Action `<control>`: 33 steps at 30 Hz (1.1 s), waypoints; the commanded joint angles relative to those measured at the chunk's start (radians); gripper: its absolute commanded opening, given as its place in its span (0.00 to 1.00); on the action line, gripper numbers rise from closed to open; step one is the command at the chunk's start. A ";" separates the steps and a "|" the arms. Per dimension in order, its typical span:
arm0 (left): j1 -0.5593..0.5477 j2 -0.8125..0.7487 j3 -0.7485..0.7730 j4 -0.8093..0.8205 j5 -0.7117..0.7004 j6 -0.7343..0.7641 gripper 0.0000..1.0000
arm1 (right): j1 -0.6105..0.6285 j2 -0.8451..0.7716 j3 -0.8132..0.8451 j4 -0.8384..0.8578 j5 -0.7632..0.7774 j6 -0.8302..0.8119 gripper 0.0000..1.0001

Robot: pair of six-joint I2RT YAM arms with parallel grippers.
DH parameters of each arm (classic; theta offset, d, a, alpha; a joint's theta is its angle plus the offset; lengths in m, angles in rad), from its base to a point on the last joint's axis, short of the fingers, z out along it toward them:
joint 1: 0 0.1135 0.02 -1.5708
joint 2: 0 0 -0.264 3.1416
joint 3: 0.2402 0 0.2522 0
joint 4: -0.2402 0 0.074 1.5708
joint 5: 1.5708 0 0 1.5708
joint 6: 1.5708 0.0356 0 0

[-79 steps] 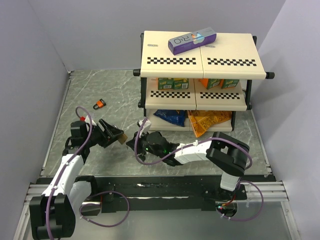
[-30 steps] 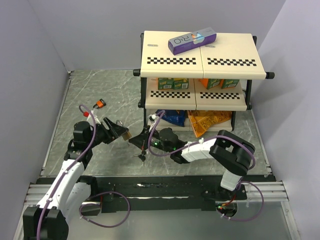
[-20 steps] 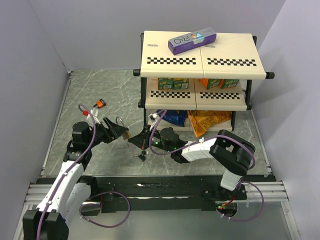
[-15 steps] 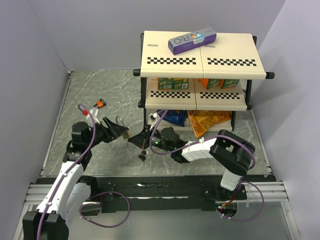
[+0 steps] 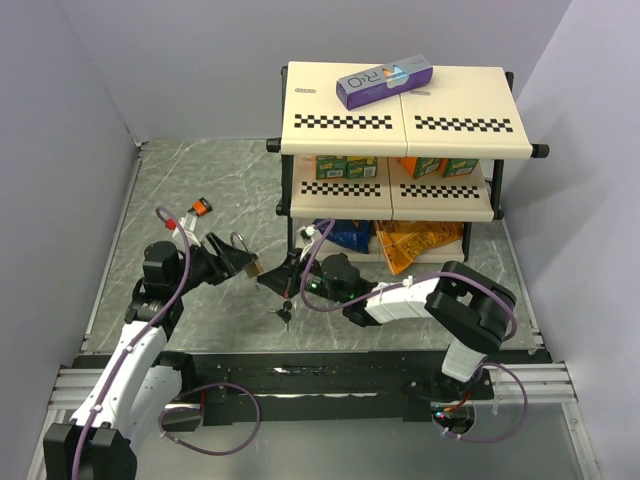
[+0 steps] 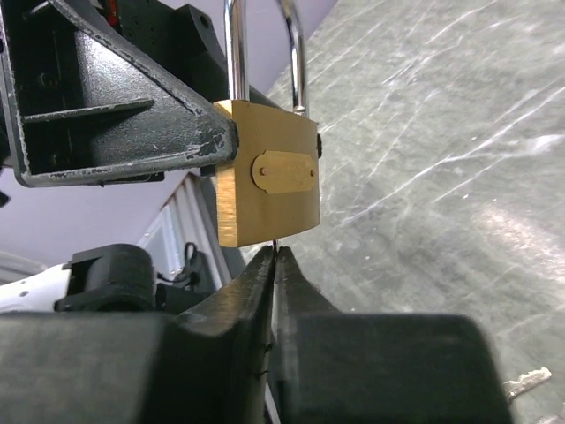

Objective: Unlock with the key

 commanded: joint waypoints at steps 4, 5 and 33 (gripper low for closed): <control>-0.026 0.046 0.092 -0.030 -0.017 -0.090 0.01 | 0.017 -0.087 -0.011 -0.027 0.116 -0.075 0.26; -0.026 0.054 0.095 -0.030 -0.028 -0.093 0.01 | 0.019 -0.095 -0.024 -0.030 0.119 -0.074 0.30; -0.107 0.083 0.157 0.099 0.509 0.283 0.01 | -0.176 -0.578 0.044 -0.492 -0.562 -0.397 0.84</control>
